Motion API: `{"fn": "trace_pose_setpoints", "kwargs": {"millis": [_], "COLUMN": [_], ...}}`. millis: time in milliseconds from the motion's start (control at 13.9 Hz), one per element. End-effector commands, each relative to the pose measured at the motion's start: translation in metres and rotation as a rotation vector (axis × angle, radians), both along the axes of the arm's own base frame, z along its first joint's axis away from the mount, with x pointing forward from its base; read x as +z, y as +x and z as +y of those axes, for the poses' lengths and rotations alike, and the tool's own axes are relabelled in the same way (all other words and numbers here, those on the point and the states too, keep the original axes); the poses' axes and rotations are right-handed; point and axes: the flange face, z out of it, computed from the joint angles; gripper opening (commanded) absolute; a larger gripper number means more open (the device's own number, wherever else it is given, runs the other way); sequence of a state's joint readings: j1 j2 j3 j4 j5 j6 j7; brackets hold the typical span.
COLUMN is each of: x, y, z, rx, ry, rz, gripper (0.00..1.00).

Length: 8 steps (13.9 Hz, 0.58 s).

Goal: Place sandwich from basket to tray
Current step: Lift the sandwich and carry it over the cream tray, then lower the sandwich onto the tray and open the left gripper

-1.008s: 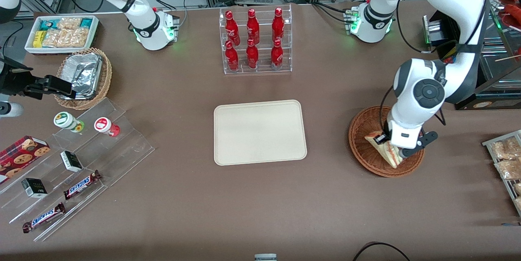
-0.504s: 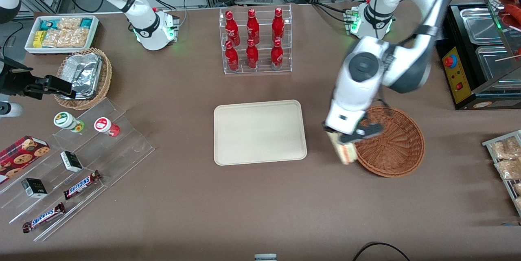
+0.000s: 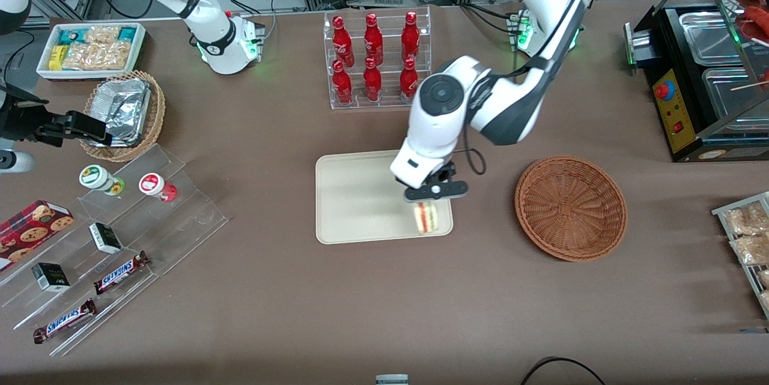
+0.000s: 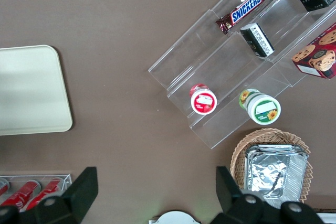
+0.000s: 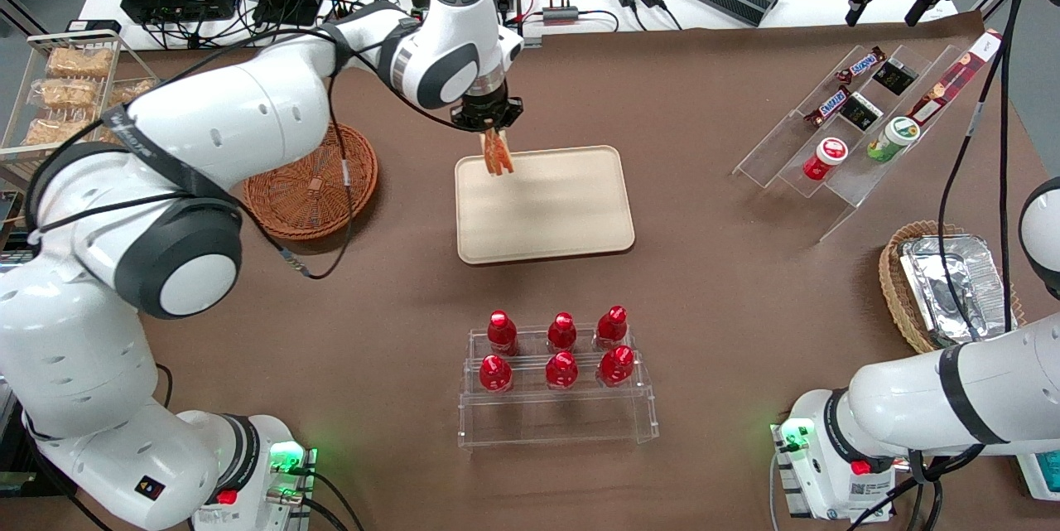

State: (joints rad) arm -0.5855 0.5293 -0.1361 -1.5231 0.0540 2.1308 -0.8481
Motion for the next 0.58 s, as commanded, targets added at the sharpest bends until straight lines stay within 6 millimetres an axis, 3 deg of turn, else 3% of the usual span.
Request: {"fn": "trace_pose_setpoints", "kwargs": {"millis": [0, 144, 504], "x": [-0.014, -0.036, -0.083], "y": [0.005, -0.008, -0.022], "z": [-0.037, -0.055, -0.068], "rx": [-0.018, -0.049, -0.089], "ry": [-0.041, -0.031, -0.005], "rz": [0.020, 0.038, 0.078], "gripper": [0.00, 0.00, 0.00]}}
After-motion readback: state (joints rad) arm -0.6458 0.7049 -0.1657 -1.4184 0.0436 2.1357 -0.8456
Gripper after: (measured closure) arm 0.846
